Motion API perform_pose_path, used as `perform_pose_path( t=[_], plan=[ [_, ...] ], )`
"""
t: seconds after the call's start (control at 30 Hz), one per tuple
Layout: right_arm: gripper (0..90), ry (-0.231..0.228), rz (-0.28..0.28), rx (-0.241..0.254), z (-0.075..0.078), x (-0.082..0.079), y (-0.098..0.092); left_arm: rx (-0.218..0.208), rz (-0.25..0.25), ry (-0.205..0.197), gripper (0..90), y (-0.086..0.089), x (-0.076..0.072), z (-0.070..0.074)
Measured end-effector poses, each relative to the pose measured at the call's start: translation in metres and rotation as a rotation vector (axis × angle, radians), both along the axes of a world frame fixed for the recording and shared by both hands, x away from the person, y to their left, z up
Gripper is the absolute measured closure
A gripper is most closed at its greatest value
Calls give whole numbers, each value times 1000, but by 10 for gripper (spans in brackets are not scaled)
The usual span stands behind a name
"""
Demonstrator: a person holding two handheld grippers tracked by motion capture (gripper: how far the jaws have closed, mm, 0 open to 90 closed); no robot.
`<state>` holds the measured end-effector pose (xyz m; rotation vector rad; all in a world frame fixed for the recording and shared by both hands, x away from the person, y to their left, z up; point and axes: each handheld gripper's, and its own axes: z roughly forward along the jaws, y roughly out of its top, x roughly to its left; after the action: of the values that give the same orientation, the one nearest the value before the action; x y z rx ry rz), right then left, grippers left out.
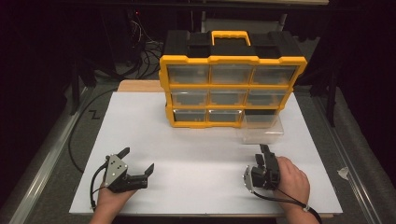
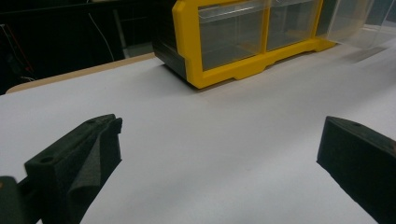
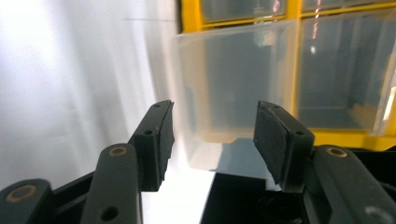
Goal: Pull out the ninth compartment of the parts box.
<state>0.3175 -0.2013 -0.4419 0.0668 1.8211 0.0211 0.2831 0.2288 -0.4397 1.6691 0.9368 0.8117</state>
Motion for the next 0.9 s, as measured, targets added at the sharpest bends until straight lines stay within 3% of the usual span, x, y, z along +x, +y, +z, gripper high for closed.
perform_pose_path(
  t=[0.07,0.27,0.43,0.6,0.67,0.73,0.9],
  plan=[
    [454,28,6,-10,-4,-3,-2,1,-1,0,2,0,0,0],
    [405,48,1,-1,-5,-3,-2,6,-1,1,2,-1,0,0],
    [357,43,19,13,-3,-4,-2,9,0,2,2,-2,0,0],
    [214,42,13,96,1,-5,-2,13,-2,3,2,-2,1,-1],
    [140,39,13,121,2,-5,-2,13,-4,2,2,-2,1,-1],
    [31,53,0,178,2,-4,-3,14,-5,3,2,-2,0,-1],
    [6,71,-38,295,5,-2,-8,12,-4,1,2,-2,0,0]
  ],
)
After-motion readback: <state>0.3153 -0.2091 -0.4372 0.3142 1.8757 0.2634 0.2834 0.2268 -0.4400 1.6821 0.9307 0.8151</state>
